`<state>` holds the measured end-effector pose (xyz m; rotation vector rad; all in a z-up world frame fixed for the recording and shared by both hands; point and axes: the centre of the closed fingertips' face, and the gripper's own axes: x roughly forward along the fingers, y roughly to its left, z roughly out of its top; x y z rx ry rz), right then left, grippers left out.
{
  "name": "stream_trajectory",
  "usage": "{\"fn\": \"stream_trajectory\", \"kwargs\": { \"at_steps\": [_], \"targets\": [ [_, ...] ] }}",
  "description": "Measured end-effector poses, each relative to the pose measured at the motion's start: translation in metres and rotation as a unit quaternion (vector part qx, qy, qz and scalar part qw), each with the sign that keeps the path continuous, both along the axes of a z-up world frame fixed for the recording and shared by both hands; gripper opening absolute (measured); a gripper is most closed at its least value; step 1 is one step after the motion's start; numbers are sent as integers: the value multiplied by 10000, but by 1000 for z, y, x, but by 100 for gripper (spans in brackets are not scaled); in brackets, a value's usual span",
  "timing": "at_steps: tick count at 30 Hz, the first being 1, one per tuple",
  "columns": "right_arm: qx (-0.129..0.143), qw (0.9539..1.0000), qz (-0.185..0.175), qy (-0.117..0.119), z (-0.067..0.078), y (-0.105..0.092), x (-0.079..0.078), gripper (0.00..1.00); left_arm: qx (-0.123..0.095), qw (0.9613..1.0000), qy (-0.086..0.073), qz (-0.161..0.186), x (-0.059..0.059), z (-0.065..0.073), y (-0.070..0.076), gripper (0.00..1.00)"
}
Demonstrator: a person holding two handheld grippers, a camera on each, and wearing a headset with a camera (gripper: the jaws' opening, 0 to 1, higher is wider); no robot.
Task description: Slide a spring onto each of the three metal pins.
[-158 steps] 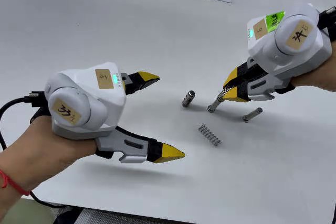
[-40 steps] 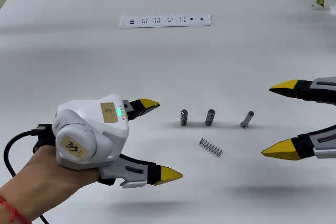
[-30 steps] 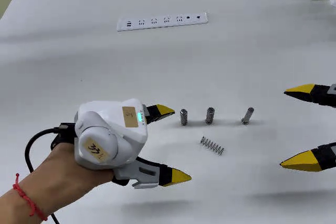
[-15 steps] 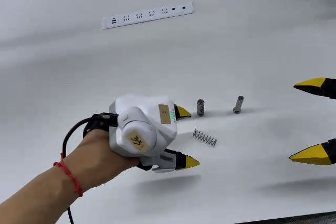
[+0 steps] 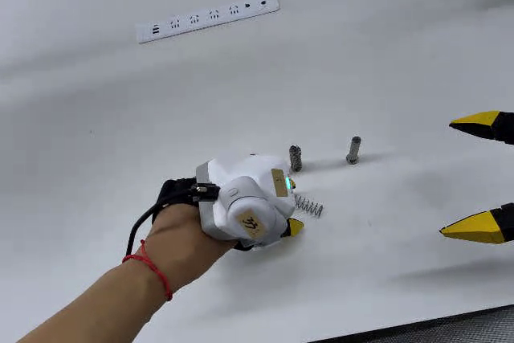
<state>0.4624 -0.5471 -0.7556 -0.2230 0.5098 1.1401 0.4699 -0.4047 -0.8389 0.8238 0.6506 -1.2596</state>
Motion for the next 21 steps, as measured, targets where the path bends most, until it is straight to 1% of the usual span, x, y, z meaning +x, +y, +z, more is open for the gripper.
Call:
{"fn": "stream_trajectory", "kwargs": {
  "at_steps": [2,4,6,11,14,16,21],
  "targets": [
    [7,10000,-13,6,0,0,0,85,102,9999,-15,11,1,-4,2,28],
    [-13,10000,-18,7,-1,-1,-1,85,150,9999,20,36,0,-7,3,26],
    [-4,10000,-37,7,-1,-1,-1,85,186,9998,24,54,0,-8,5,24],
    [5,10000,-87,15,-2,-3,1,85,195,9995,108,206,-3,-9,11,16],
    [-18,9999,-96,33,-3,-4,1,84,174,9994,155,262,-4,-9,12,14],
    [-27,9999,-99,27,-4,-5,1,84,150,9991,218,335,-4,-9,12,13],
    [-15,9999,-113,9,-3,-5,1,84,132,9987,252,427,-4,-10,11,12]
  ]
}}
